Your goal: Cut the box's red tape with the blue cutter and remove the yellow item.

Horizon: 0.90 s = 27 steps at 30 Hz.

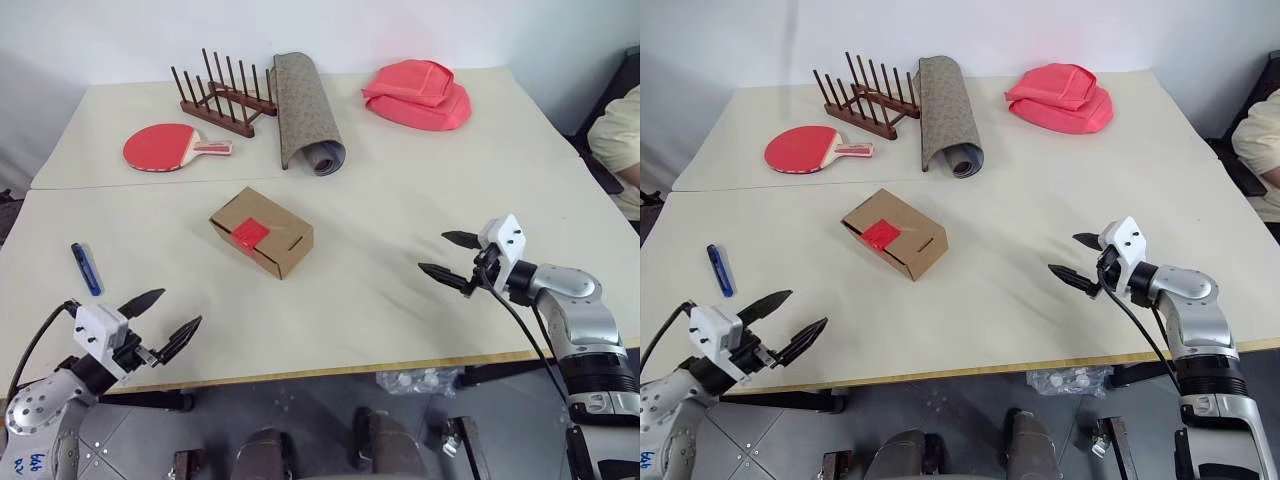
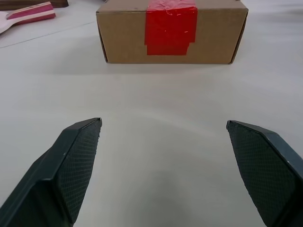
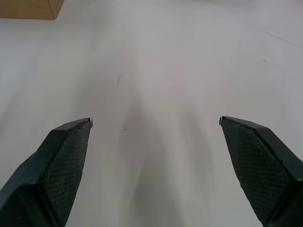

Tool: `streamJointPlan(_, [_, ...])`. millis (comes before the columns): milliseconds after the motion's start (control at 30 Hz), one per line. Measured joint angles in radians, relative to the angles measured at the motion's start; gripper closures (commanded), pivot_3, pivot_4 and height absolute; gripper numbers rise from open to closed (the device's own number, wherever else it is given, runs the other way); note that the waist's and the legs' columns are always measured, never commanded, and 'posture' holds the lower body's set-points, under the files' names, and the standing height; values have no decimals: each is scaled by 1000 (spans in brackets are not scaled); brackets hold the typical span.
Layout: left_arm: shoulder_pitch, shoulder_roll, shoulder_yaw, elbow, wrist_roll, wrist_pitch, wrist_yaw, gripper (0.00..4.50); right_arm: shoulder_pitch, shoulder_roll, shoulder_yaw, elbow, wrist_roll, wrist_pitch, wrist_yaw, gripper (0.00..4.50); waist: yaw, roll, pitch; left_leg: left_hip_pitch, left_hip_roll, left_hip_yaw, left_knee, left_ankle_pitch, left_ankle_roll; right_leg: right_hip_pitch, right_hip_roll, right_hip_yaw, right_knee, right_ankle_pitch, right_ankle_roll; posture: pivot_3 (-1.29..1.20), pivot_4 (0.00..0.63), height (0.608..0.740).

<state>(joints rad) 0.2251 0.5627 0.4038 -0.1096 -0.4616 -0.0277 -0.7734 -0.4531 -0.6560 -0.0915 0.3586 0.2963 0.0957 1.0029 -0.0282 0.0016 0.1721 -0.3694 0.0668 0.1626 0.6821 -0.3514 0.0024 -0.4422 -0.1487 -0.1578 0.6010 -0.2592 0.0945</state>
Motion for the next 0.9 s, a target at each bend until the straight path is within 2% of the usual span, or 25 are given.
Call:
streamJointPlan(167, [-19, 3, -3, 0, 3, 26, 4, 19, 0, 0, 0, -6, 0, 19, -14, 0, 0, 0, 0, 0, 0, 2, 0, 0, 0, 0, 0, 0, 0, 0, 0, 0, 150, 740])
streamJointPlan(300, [-28, 34, -27, -1, 48, 149, 83, 19, 19, -1, -3, -63, -2, 84, -65, 0, 0, 0, 0, 0, 0, 2, 0, 0, 0, -1, 0, 1, 1, 0, 0, 0, 150, 740])
streamJointPlan(400, [-59, 34, -27, 6, 43, 126, 46, 630, 47, -1, -2, -134, 5, 131, -82, 0, 2, 0, 0, 0, 0, 2, 1, 0, 0, -1, 0, 1, 1, 0, 0, 0, 150, 740])
streamJointPlan(500, [-100, 36, -26, 11, 42, 114, 46, 1548, 47, 0, -2, -197, 12, 175, -97, 561, 1, 0, 0, 0, 0, 2, 1, 0, 0, -1, 0, 1, 2, 0, 0, 0, 150, 740])
streamJointPlan(800, [-298, 71, -13, 227, 91, 55, 86, 4415, 50, 88, 49, -392, 25, 368, -211, 3696, 0, -1, 0, 1, 0, 4, 1, 1, -2, -2, 0, 0, 4, 0, 0, 0, 150, 740])
streamJointPlan(867, [-346, 73, -15, 294, 108, 28, 86, 4500, 41, 111, 63, -401, 25, 389, -227, 4418, 0, -1, 0, 1, 0, 4, 1, 1, -2, -2, 0, 0, 4, 0, 0, 0, 150, 740])
streamJointPlan(900, [-378, 73, -21, 335, 119, 10, 84, 4500, 35, 125, 73, -403, 24, 398, -237, 4463, 1, -1, -1, 1, 0, 4, 1, 1, -2, -2, 0, 0, 5, 0, 0, 0, 150, 740])
